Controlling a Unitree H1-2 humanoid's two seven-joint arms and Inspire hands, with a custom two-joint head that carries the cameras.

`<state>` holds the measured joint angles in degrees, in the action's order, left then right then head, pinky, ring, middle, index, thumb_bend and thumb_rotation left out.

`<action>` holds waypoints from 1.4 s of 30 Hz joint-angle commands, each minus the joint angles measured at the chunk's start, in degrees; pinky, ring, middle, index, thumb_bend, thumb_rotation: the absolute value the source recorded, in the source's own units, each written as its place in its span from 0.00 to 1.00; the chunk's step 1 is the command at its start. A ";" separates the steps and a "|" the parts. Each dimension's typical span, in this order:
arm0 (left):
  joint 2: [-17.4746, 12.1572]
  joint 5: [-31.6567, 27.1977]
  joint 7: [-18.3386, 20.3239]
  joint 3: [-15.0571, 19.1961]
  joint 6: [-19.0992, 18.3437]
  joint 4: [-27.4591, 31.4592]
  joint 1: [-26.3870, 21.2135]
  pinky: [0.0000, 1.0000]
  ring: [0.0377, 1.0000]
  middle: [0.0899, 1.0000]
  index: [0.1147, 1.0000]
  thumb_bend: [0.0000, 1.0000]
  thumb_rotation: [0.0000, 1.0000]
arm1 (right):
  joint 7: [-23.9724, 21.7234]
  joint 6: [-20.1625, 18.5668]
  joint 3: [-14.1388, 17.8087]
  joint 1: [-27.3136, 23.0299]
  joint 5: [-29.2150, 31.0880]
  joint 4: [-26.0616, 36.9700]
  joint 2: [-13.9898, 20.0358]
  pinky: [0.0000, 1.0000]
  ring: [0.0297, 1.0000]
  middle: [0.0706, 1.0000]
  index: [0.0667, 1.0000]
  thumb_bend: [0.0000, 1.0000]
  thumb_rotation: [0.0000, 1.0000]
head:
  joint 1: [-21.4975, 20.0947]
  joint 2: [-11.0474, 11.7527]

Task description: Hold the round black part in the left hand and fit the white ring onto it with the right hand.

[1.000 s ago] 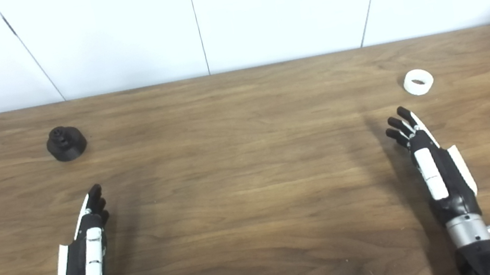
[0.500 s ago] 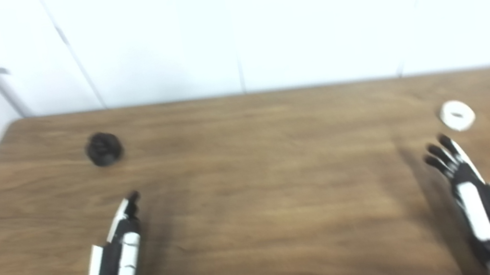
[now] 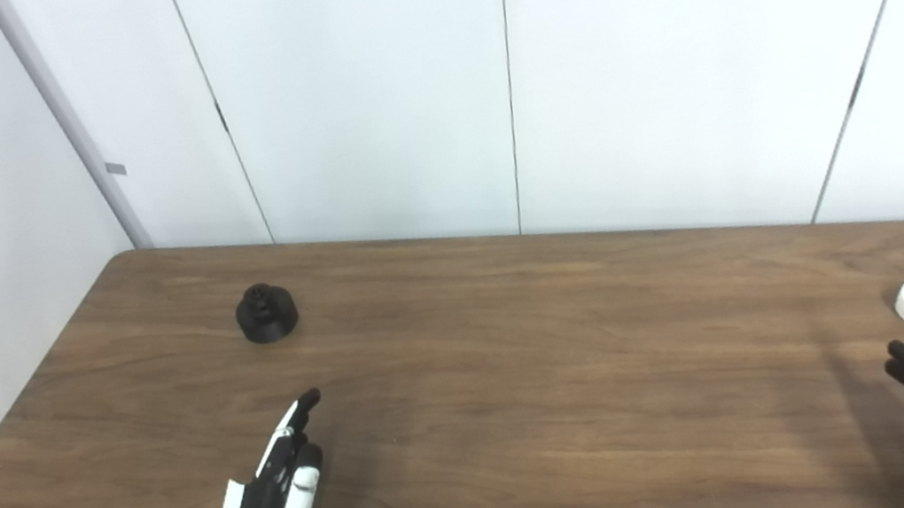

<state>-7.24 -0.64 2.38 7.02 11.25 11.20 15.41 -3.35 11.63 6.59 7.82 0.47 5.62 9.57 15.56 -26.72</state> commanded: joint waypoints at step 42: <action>-18.04 20.85 -5.43 6.04 -25.89 -4.10 -23.18 0.96 0.97 0.94 0.88 0.89 0.30 | 2.25 0.14 -0.34 4.57 -4.84 -4.84 -0.11 1.00 0.89 0.89 0.96 0.56 1.00 | -1.62 -1.76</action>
<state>-23.29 19.20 -1.84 12.83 -15.30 6.68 -5.77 -1.83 11.53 6.44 8.12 -3.71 5.71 9.86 13.97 -28.48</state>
